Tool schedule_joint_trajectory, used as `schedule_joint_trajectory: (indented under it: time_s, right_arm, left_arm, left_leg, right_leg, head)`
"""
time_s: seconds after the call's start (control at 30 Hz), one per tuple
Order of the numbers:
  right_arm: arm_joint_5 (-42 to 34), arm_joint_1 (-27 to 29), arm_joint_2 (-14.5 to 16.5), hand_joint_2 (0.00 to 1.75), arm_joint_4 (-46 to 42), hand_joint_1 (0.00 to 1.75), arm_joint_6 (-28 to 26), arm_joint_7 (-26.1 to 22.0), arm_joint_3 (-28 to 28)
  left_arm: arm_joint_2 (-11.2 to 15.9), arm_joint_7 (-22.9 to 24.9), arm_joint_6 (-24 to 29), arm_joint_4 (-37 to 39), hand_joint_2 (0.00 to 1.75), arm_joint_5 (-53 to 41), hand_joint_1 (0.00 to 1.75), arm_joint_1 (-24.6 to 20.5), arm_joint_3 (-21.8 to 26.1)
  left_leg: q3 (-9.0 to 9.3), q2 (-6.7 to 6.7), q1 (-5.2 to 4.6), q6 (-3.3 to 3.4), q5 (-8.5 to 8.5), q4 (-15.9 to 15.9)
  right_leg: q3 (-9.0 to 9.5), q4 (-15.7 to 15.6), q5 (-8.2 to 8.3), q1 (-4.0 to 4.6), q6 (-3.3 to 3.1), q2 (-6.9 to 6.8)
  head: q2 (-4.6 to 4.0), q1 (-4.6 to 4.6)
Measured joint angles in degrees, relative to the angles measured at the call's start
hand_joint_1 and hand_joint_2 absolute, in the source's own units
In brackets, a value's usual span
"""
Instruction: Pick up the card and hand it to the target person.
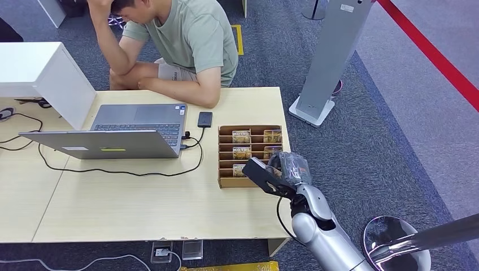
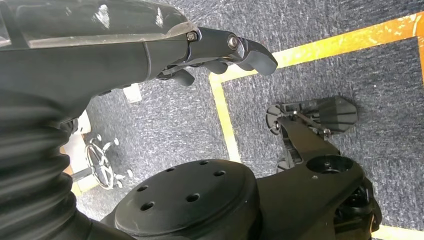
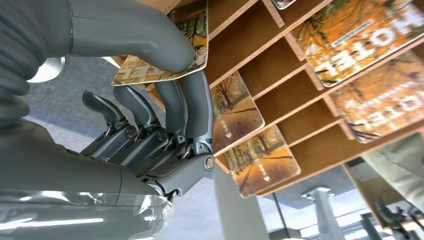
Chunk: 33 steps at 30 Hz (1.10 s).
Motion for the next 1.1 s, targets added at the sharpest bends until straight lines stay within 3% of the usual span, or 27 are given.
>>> schedule_joint_trajectory:
  time_s: [0.27,0.43,0.53,0.77,1.1]
  right_arm:
    - [-5.94,1.25,-0.45,1.75,-5.34,1.66,-8.56,-18.53,-1.15]
    - [-10.39,2.26,-0.57,1.75,-9.60,1.66,-10.81,-23.76,-2.18]
    - [-13.28,2.30,-0.58,1.75,-11.05,1.66,-9.83,-23.85,-2.51]
    - [-15.30,-1.83,0.24,1.75,-8.47,1.66,-4.28,-18.17,-2.05]
    - [-15.47,-16.43,6.13,1.75,9.42,1.66,-5.65,-15.92,1.36]
  left_arm:
    - [-0.01,-0.87,0.13,0.00,1.75,-0.02,0.00,0.11,0.14]
    - [-0.02,-0.96,0.15,0.00,1.75,-0.02,0.00,0.17,0.18]
    - [-0.02,-0.96,0.27,0.00,1.75,-0.02,0.00,0.20,0.20]
    - [-0.02,-0.63,0.29,0.00,1.75,-0.25,0.00,0.12,0.25]
    - [-0.02,0.22,-0.21,0.00,1.75,-2.42,0.00,-0.83,0.03]
  left_leg:
    - [0.00,0.00,0.00,0.00,0.00,0.00]
    - [0.01,0.01,0.00,0.00,0.00,0.00]
    - [0.00,0.02,0.00,0.00,0.00,0.00]
    - [-0.03,0.00,0.00,0.01,0.01,0.00]
    - [-0.09,-0.01,0.00,0.02,0.04,0.00]
  right_leg:
    - [0.00,0.00,0.00,0.00,0.00,0.00]
    - [0.00,0.00,0.00,0.00,0.00,0.02]
    - [0.00,0.00,0.00,0.00,0.00,0.02]
    - [0.02,0.01,0.01,0.00,0.00,0.00]
    - [-0.01,0.06,0.01,0.00,0.00,-0.02]
  head:
    - [0.01,-0.02]
    - [0.01,0.03]
    - [0.00,0.02]
    - [0.00,-0.02]
    - [0.01,0.04]
